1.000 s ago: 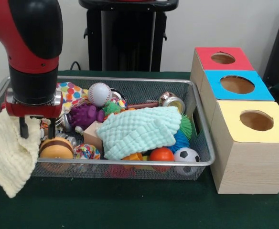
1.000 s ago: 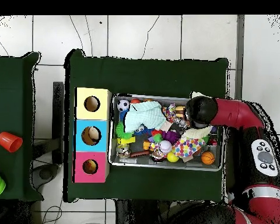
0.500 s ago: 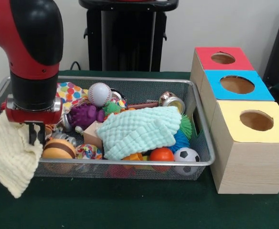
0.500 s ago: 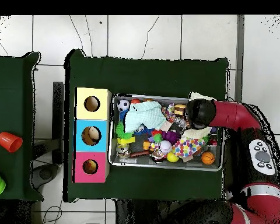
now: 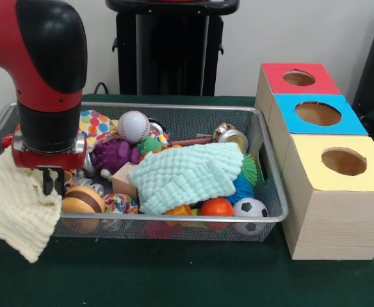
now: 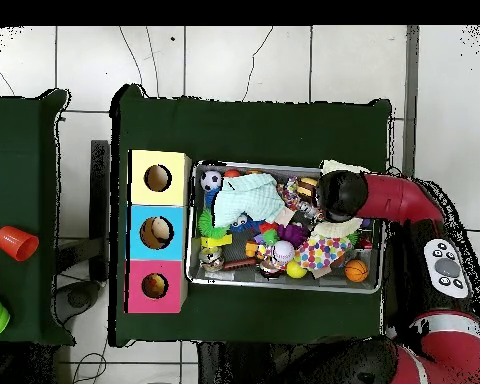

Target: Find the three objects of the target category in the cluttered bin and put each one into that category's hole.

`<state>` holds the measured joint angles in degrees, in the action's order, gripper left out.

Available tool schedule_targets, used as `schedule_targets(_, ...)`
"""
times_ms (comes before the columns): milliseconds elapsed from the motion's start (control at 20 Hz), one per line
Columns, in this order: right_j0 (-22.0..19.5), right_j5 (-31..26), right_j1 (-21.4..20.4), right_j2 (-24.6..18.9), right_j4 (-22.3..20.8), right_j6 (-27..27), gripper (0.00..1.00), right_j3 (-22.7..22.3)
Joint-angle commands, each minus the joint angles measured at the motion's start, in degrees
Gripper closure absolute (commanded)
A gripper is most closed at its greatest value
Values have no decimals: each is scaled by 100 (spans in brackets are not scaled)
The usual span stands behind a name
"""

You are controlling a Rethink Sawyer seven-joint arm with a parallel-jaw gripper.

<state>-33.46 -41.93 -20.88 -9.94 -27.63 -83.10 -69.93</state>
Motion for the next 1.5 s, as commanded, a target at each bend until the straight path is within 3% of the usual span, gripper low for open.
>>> schedule_targets(50, 97, -45, -11, -29, 225, -676, 100, -813)
schedule_targets(450, 731, -1187, -437, 241, 940, -1296, 100, -753)
schedule_targets(750, 977, -1519, -591, 502, 1328, -1423, 100, -673)
schedule_targets(1100, 1342, -1375, -992, 847, 1928, -2083, 100, -1298)
schedule_targets(1500, 2160, -770, -1398, 1283, 2950, -3548, 100, -2285)
